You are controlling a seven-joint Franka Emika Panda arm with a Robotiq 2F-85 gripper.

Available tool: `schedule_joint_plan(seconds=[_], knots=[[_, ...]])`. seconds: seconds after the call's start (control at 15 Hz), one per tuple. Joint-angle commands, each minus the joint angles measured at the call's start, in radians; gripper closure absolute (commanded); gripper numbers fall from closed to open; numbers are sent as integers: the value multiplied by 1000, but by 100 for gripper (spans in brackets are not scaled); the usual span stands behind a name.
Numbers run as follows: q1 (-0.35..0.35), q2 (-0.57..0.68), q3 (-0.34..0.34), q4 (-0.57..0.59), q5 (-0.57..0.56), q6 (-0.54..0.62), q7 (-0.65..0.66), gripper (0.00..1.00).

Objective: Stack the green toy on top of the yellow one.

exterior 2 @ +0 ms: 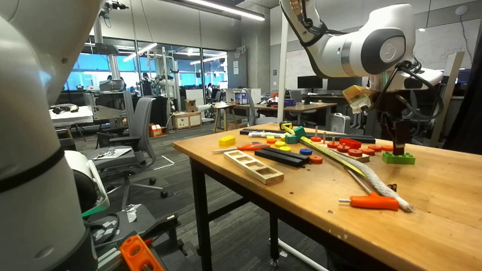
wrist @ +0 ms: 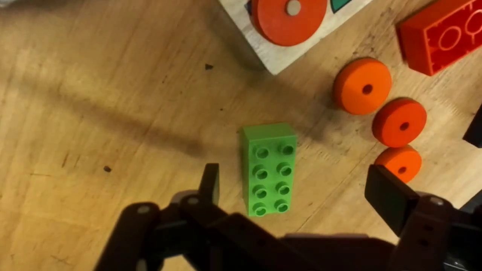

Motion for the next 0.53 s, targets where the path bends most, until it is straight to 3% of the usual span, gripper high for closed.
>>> schedule_joint_plan(seconds=[0.0, 0.47], knots=[[-8, 58, -9, 95, 41, -60, -21, 0], [-23, 110, -11, 172, 45, -137, -26, 0]])
